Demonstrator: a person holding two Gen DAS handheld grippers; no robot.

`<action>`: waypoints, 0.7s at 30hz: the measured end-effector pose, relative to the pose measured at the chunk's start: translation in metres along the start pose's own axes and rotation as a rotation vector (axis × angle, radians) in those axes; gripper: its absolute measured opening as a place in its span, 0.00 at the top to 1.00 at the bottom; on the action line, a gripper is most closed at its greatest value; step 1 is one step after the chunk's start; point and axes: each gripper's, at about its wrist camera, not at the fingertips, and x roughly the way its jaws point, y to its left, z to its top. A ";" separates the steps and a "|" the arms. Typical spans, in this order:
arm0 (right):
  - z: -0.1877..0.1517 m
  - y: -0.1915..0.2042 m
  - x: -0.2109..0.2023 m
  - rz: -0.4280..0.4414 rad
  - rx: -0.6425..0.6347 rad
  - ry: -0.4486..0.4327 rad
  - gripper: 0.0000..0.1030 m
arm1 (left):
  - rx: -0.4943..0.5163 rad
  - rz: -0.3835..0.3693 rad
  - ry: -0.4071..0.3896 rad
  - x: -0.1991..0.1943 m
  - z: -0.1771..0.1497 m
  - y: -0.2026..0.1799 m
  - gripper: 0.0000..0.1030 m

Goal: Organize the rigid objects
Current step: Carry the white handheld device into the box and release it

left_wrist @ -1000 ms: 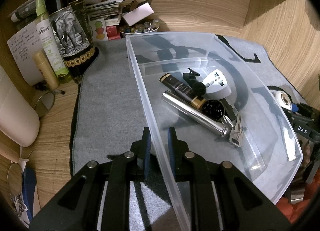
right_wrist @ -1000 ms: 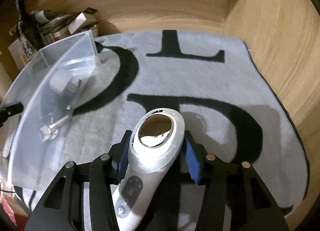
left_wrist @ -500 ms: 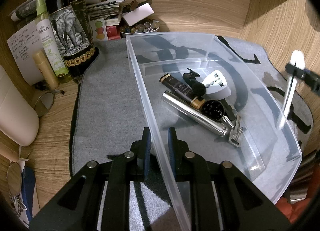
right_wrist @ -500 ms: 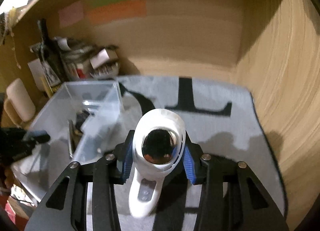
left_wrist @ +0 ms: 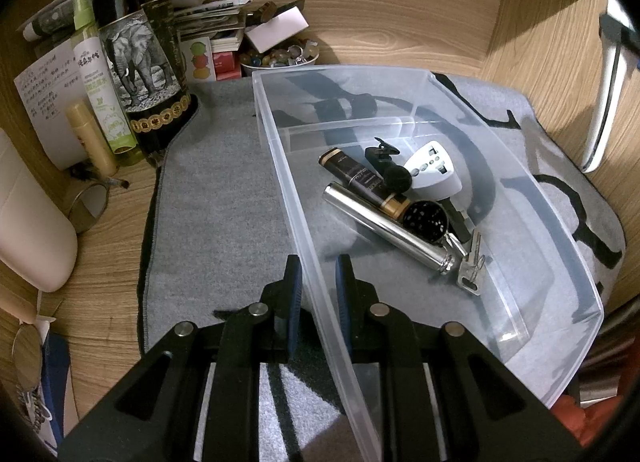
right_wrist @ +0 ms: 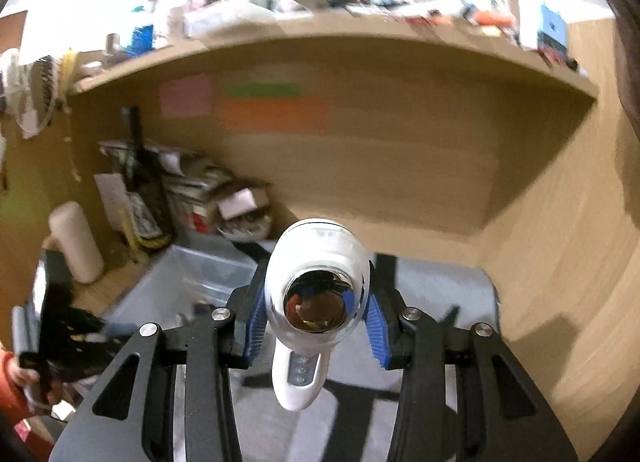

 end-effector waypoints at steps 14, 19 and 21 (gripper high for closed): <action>-0.003 0.068 0.052 0.196 -0.118 0.073 0.62 | -0.001 -0.001 0.001 0.000 0.000 0.000 0.84; -0.011 0.078 0.074 0.226 -0.138 0.137 0.62 | -0.004 0.000 -0.003 0.000 -0.001 0.000 0.84; -0.013 0.081 0.083 0.243 -0.141 0.166 0.62 | -0.007 -0.003 -0.004 0.000 -0.001 0.000 0.84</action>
